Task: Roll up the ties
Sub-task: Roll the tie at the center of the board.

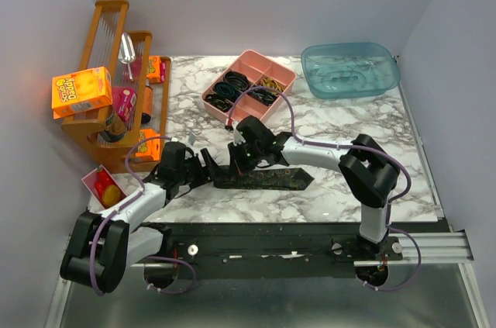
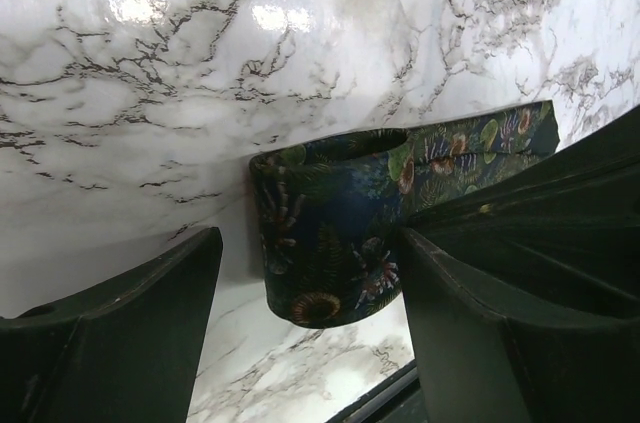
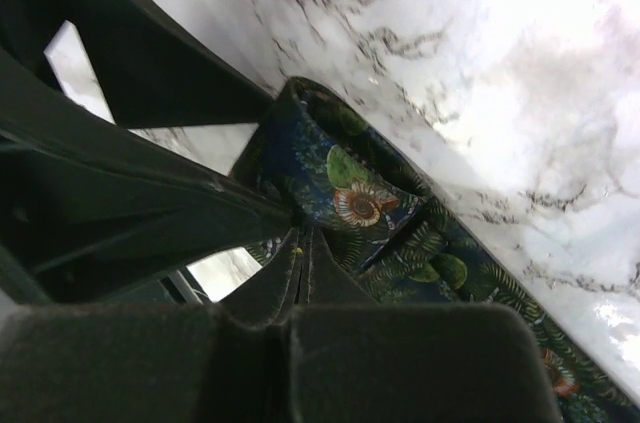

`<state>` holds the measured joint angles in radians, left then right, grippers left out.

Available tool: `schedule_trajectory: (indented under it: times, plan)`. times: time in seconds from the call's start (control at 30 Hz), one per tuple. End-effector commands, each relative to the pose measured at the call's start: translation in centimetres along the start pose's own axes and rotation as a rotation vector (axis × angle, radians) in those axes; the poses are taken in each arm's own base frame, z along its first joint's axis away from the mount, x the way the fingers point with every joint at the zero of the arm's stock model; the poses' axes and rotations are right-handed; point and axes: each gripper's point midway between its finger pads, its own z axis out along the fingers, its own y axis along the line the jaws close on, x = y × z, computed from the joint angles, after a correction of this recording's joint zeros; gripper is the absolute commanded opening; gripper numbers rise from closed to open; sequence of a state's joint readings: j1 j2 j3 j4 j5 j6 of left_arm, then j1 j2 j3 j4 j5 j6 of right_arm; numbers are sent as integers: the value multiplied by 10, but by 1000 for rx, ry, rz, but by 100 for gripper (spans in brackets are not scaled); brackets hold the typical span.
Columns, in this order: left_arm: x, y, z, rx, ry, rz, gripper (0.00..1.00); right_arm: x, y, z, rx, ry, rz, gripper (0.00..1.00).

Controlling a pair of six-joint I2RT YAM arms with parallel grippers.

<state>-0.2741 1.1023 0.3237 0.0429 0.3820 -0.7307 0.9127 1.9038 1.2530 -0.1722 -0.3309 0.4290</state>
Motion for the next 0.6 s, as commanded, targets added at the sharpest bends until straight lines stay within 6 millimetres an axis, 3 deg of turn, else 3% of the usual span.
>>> schedule_trajectory:
  times: [0.0,0.57]
  plan:
    - [5,0,1,22,11,-10,80,20,-7,7,24,30,21,1]
    - [17,-4,0,100,14,-21,75,49,-30,14,97,79,77,1]
